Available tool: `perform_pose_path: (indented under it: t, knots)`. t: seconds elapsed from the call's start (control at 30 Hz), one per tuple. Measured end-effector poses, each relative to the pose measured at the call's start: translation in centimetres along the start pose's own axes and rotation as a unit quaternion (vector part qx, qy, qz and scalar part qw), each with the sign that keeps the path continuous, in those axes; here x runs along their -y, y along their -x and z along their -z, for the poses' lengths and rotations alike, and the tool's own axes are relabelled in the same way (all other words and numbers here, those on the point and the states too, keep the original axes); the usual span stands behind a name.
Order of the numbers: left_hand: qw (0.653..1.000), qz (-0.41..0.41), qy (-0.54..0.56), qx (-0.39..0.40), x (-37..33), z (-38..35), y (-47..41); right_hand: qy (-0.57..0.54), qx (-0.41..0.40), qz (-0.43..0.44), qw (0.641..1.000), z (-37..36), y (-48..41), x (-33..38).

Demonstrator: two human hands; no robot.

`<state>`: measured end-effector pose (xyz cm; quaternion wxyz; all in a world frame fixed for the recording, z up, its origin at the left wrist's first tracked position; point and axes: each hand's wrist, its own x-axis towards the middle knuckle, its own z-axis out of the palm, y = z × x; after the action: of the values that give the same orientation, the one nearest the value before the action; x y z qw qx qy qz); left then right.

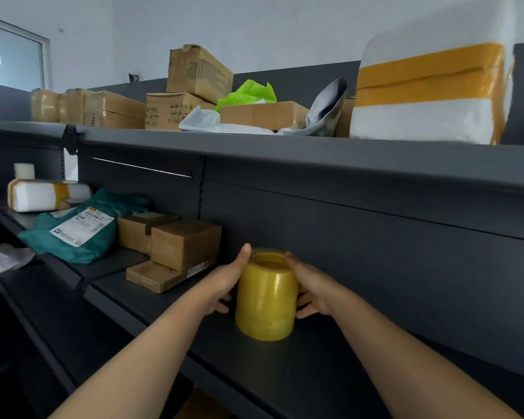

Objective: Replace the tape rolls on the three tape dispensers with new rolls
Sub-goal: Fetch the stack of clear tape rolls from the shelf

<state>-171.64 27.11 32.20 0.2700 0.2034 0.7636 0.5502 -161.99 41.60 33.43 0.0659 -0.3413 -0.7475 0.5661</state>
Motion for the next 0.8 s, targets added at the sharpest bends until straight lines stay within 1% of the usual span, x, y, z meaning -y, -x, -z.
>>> perform_pose_path:
  t: [0.1, 0.17, 0.23, 0.33, 0.4, 0.5, 0.57, 0.67, 0.73, 0.8]
  knots:
    - [0.994, 0.048, 0.059, 0.076, 0.4, 0.3, -1.5, -0.018, 0.031, -0.016, 0.999, 0.3, -1.2, -0.3]
    - [0.992, 0.053, 0.073, 0.085, 0.5, 0.5, -2.1, -0.018, 0.038, -0.01, 0.999, 0.5, -1.6, -0.6]
    - [0.993, 0.041, 0.075, 0.076, 0.7, 0.5, -2.3, -0.017, 0.034, 0.007, 0.999, 0.5, -1.6, -0.8]
    - [0.995, -0.014, 0.069, 0.065, 1.0, 0.5, -1.9, -0.026, 0.024, 0.039, 0.999, 0.5, -1.3, -1.2]
    - [0.993, -0.061, 0.079, 0.063, 1.4, 0.6, -1.5, -0.054, 0.021, 0.064, 0.996, 0.2, -0.9, -1.5]
    - [0.977, -0.149, 0.137, 0.068, 2.8, 0.3, -1.0, -0.129, 0.031, 0.123, 0.984, -0.7, -0.4, -2.7]
    - [0.966, -0.206, 0.144, 0.068, 4.0, 0.1, -0.6, -0.136, 0.035, 0.163, 0.977, -1.3, 0.2, -3.6]
    - [0.959, -0.255, 0.09, 0.085, 5.3, 0.5, 0.5, -0.133, 0.044, 0.199, 0.97, -1.6, 1.6, -4.4]
    - [0.958, -0.271, 0.037, 0.087, 5.9, 0.5, 1.3, -0.148, 0.05, 0.202, 0.967, -1.9, 2.5, -4.8]
    - [0.953, -0.293, 0.002, 0.083, 6.5, 0.0, 2.1, -0.136, 0.036, 0.195, 0.971, -2.5, 3.1, -5.3]
